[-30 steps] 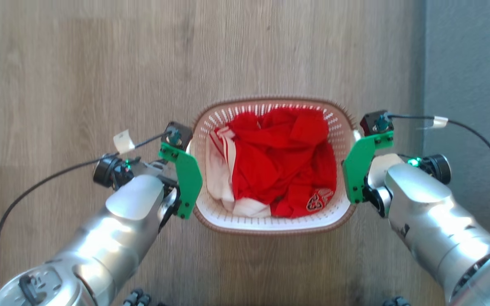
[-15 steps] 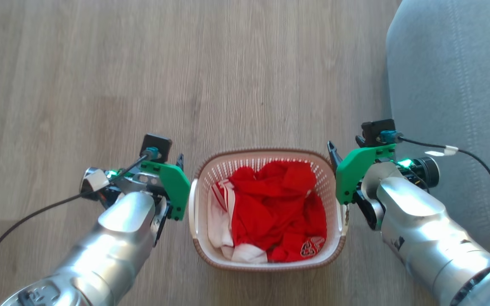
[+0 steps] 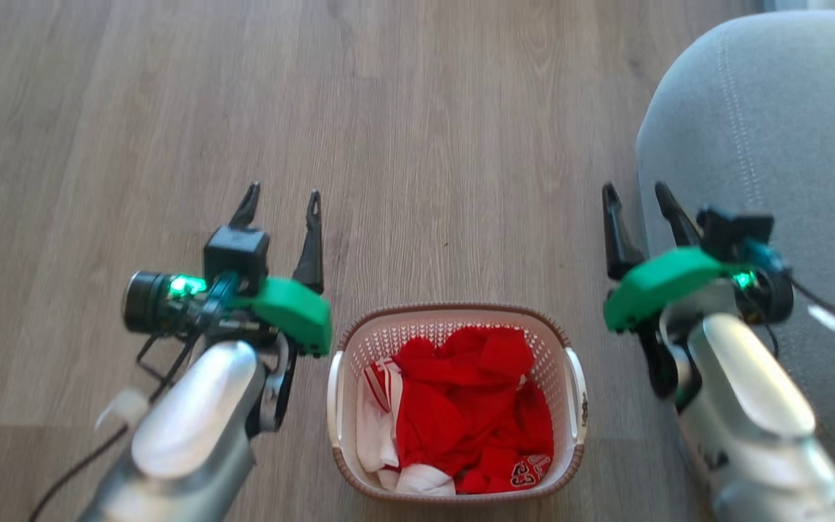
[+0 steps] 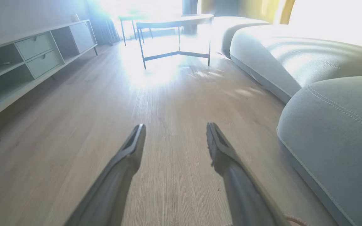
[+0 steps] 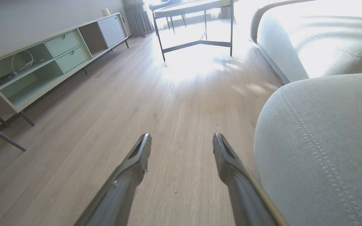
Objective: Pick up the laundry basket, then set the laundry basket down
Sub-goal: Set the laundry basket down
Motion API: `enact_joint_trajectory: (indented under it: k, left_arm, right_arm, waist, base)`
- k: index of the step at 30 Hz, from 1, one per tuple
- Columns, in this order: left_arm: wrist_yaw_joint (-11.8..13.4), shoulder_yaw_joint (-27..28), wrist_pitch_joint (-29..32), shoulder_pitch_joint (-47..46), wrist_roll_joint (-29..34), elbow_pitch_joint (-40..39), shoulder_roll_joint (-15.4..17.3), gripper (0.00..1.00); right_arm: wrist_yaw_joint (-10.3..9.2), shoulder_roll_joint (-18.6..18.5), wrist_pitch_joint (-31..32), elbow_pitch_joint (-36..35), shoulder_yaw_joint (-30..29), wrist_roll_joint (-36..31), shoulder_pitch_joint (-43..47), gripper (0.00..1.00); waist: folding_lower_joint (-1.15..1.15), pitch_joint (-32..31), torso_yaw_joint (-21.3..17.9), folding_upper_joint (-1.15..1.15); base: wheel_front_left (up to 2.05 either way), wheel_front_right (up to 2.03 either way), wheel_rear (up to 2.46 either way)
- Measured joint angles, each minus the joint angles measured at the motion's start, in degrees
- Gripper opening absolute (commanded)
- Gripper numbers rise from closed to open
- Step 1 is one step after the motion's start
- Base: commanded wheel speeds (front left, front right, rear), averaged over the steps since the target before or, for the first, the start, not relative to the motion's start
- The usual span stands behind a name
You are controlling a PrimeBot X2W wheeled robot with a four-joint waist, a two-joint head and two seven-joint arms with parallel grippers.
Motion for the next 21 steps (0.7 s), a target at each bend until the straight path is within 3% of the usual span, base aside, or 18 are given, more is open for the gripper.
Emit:
enact_joint_trajectory:
  k: [3,7,15,21]
  left_arm:
    - [-1.90,7.87,-0.01,6.20,7.33,-8.58,-0.65,1.00]
    - [-4.65,13.21,-0.02,10.70,12.44,-13.44,-2.58,1.00]
    - [-8.17,17.14,-0.02,16.51,19.36,-17.44,-4.91,1.00]
    - [-8.78,19.15,-0.02,20.96,21.60,-18.44,-6.17,1.00]
  right_arm:
    - [0.00,1.26,0.00,-8.25,-3.59,-3.99,5.80,1.00]
    - [0.00,1.54,0.00,-14.45,-4.49,-5.28,7.84,1.00]
    - [0.00,1.58,0.00,-21.15,-4.75,-6.62,13.01,1.00]
    - [0.00,1.71,0.00,-23.38,-4.17,-7.94,16.76,1.00]
  waist:
    - [0.00,-1.43,0.13,0.00]
    - [0.00,-2.24,0.23,0.00]
    - [0.00,-3.55,0.37,-0.01]
    - [0.00,-5.09,0.37,-0.01]
  base:
    - [0.00,0.00,0.00]
    - [0.00,0.00,0.00]
    - [0.00,0.00,0.00]
    - [0.00,0.00,0.00]
